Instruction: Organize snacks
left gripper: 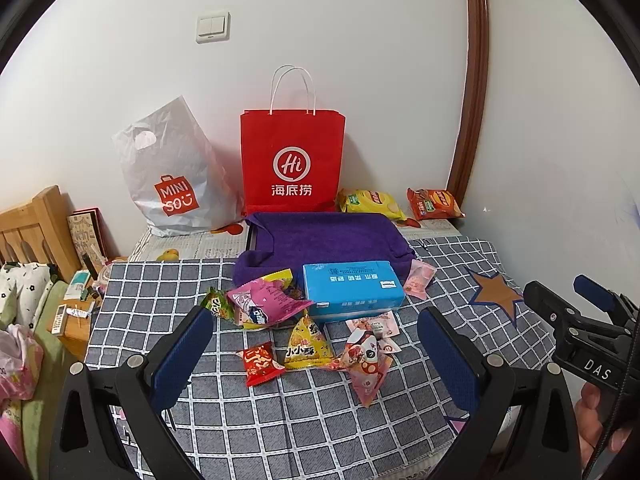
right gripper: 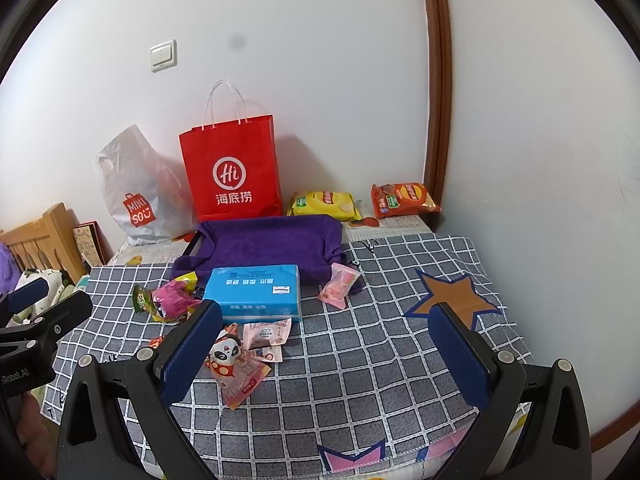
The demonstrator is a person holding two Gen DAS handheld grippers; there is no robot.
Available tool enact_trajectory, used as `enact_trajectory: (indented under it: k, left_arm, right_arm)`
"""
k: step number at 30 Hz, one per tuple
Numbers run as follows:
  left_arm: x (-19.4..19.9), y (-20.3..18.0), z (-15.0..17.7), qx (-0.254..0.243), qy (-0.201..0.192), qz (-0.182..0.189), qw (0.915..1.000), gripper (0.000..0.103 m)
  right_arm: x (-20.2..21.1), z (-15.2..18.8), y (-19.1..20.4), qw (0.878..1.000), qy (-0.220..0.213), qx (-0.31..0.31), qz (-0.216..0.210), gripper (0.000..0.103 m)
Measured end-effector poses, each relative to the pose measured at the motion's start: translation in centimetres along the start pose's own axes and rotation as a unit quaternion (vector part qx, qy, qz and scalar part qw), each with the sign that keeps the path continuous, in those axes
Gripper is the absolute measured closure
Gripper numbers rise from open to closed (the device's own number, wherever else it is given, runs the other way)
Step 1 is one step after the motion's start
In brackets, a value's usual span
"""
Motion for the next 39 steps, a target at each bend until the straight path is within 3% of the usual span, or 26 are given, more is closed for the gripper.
enact_trajectory:
  k: [28, 39]
  left_arm:
    - [0.1, -0.2, 0.1, -0.001, -0.001, -0.001, 1.0, 0.001]
    - [-0.4, -0.3, 0.5, -0.006, 0.004, 0.0, 1.0, 0.001]
  right_arm:
    - [0.1, -0.1, 0.3, 1.0, -0.006, 0.006, -0.002, 0.001]
    - [0.3, 0.0, 1.4, 0.999, -0.017, 0.019, -0.023, 0.001]
Point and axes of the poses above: each gripper's, at about its wrist camera, not at the fingertips, and x roughly against the way its jaws point, y to its left, z to its underside, the point moved 8 cm from there along -x, roughly the way its jaws point, and after that the axes turned 6 degrees about -x, right-handed, at the moved point
